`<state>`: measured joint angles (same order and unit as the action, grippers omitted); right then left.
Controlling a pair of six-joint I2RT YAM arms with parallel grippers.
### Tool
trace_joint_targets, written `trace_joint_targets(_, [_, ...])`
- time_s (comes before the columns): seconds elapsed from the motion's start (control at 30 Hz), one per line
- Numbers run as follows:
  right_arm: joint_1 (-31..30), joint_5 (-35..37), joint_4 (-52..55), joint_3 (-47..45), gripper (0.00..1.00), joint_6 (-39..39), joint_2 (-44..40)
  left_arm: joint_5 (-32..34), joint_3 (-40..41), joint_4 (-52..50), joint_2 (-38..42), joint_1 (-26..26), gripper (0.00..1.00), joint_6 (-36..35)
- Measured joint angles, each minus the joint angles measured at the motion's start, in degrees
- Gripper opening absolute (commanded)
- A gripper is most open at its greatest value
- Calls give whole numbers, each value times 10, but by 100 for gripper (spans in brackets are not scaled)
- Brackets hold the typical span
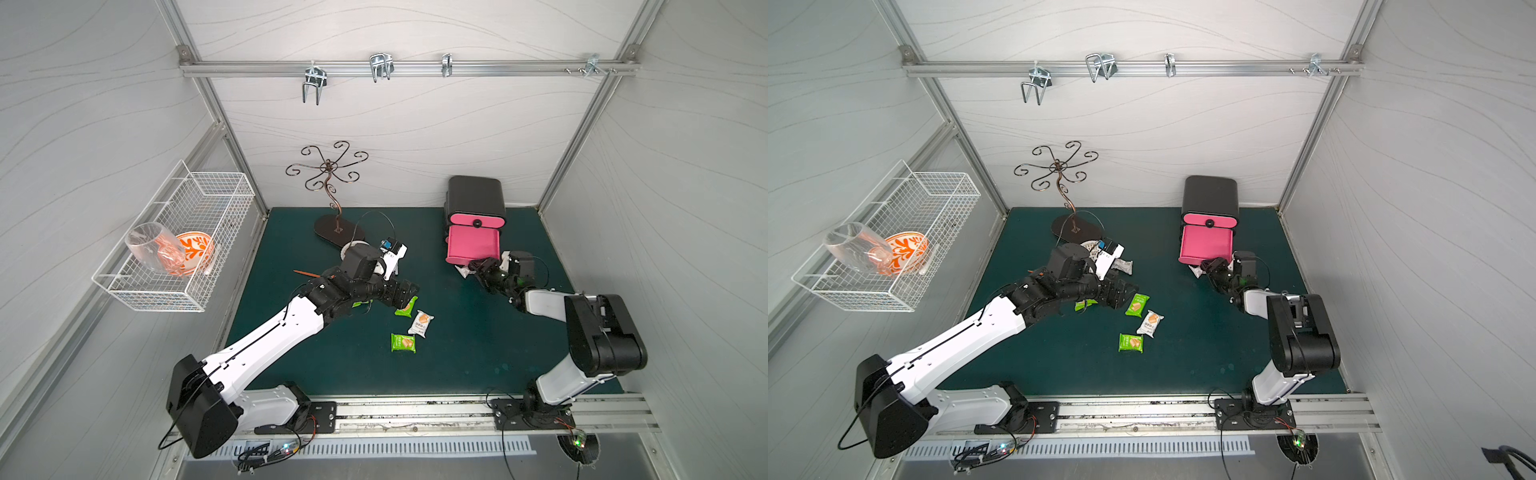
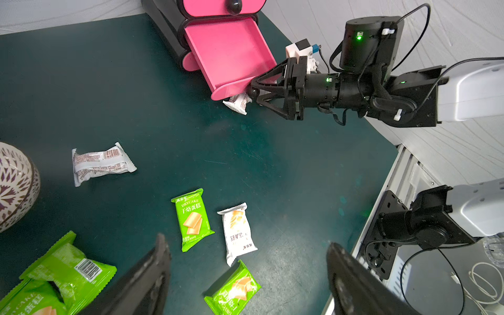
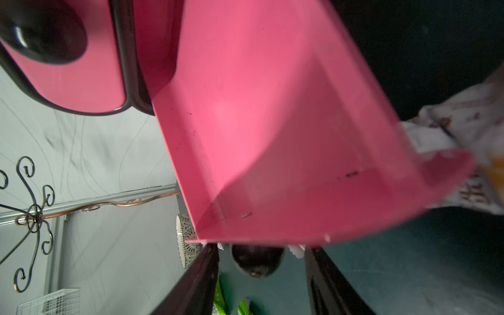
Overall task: Place the cookies into the drawer by color
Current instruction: Open the drawer in the storage box, then pick up the cookie at the center of the board.
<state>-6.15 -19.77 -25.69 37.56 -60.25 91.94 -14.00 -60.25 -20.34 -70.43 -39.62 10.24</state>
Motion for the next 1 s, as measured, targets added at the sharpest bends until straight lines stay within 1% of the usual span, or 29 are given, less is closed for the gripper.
trace_joint_targets(0.1, [0,1,23,0,60,7,-18,0,0,2,0,0,90,0])
trace_joint_targets(0.2, [0,3,56,0,60,18,-61,0,1,4,0,0,90,0])
trace_joint_targets(0.27, [0,4,87,-1,60,31,-107,0,1,5,0,0,90,0])
trace_joint_targets(0.4, [-8,17,170,-5,57,70,-223,0,1,5,0,0,90,1])
trace_joint_targets(0.47, [-29,31,220,-3,55,97,-274,3,1,5,0,0,90,3])
trace_joint_targets(0.57, [-105,59,309,17,55,155,-311,18,1,5,0,1,90,5])
trace_joint_targets(0.67, [-199,86,374,42,54,216,-295,39,1,4,0,2,90,7])
trace_joint_targets(0.73, [-252,97,402,55,55,255,-266,49,1,3,2,2,90,7])
trace_joint_targets(0.8, [-284,101,424,69,55,288,-228,56,1,2,4,2,90,9])
trace_joint_targets(0.9, [-311,110,445,91,59,323,-165,66,3,2,10,2,90,12])
trace_joint_targets(0.97, [-334,121,451,101,62,340,-130,75,8,1,17,2,90,16])
trace_joint_targets(1.0, [-352,131,457,109,67,348,-110,81,12,0,22,2,90,18])
